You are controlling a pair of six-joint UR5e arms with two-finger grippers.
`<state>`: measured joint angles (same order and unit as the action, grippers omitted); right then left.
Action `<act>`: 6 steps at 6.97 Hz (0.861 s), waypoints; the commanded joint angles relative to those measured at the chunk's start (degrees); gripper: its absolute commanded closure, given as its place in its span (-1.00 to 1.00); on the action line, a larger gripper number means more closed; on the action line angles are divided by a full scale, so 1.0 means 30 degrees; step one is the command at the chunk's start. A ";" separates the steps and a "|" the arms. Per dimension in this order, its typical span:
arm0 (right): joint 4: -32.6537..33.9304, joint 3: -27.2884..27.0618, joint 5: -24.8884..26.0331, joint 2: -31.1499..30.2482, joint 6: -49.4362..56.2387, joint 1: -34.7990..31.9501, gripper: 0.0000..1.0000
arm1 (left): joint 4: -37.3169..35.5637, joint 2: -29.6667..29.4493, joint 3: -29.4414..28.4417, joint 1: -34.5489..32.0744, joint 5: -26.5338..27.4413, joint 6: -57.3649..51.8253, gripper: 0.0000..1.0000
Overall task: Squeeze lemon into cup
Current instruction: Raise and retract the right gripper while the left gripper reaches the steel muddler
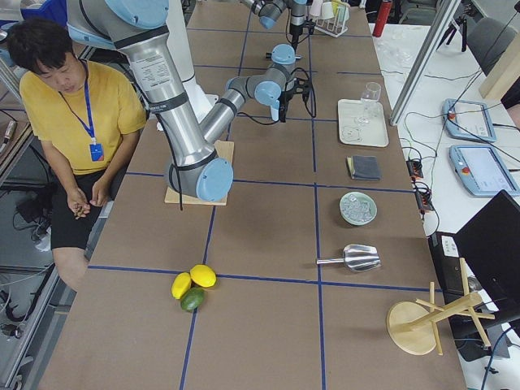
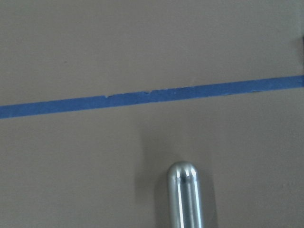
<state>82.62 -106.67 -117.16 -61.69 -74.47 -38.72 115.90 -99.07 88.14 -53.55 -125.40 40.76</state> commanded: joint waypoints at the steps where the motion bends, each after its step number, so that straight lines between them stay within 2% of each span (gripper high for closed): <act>1: 0.0000 0.0019 0.0002 0.0027 -0.0021 0.0015 -1.00 | -0.0079 -0.0053 -0.0025 0.0361 0.0080 -0.0021 -0.65; 6: 0.0000 0.0019 -0.0027 0.0027 -0.0021 0.0044 -1.00 | -0.0079 -0.0082 -0.0348 0.0420 0.0080 -0.0050 -0.41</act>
<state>82.62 -106.61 -117.18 -61.61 -74.53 -38.59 115.66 -99.28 87.15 -52.31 -125.16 40.62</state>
